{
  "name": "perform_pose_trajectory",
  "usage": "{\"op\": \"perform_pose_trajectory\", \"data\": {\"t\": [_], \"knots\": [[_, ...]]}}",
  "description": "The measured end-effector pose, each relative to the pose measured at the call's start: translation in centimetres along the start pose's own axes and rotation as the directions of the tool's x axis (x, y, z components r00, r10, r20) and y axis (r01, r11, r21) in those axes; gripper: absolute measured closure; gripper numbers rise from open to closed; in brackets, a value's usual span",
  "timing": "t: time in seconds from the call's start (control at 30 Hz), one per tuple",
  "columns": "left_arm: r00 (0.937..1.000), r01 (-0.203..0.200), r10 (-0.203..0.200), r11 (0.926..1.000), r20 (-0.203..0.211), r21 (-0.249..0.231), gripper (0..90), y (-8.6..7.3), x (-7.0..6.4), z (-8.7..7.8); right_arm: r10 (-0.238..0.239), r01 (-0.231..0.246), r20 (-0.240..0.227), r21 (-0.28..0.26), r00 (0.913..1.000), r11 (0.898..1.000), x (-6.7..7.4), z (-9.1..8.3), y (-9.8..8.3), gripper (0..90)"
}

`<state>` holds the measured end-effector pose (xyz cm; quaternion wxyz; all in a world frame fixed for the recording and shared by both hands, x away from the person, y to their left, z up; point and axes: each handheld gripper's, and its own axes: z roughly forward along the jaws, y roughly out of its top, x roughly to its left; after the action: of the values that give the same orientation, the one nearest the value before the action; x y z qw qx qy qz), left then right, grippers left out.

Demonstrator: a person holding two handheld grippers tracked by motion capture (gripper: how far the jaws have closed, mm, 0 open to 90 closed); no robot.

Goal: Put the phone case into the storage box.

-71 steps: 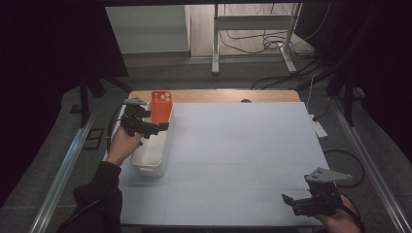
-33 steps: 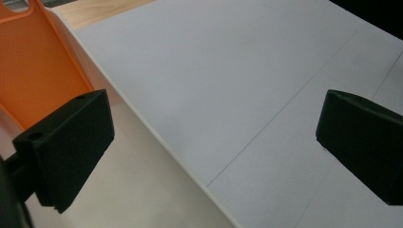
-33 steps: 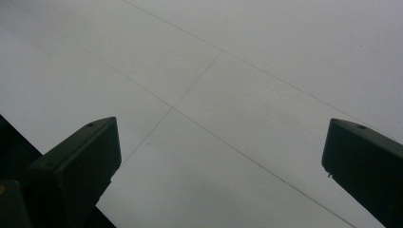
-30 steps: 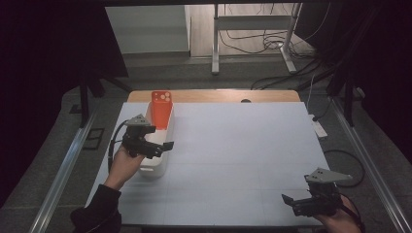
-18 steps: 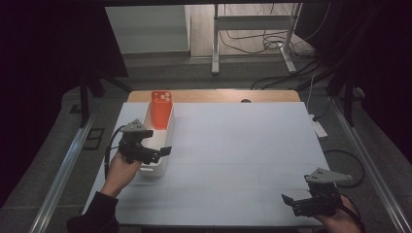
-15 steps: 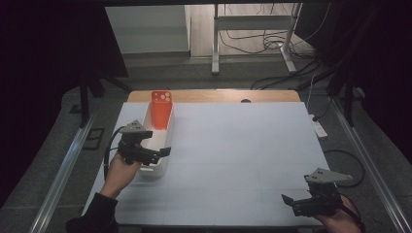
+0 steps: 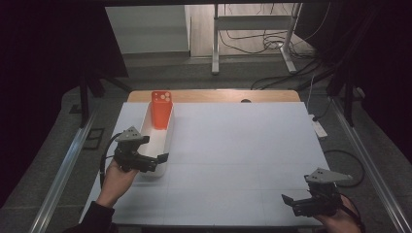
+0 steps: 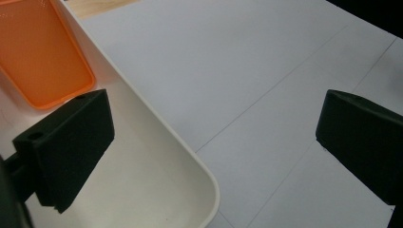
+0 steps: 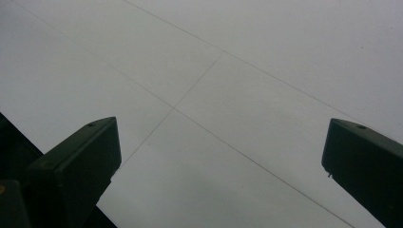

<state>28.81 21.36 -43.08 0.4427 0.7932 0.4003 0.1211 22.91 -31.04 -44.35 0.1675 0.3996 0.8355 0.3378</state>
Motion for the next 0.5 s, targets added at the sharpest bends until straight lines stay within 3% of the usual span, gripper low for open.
{"op": "perform_pose_trajectory", "data": {"t": [0.5], "knots": [[0.9996,-0.006,0.007,1.0,-0.028,0.006,0.0,-1.3,-1.0,-1.0,0.006,-0.006,0.002,-0.003,1.0,1.0,-0.1,-0.1,0.0,0.0]]}}
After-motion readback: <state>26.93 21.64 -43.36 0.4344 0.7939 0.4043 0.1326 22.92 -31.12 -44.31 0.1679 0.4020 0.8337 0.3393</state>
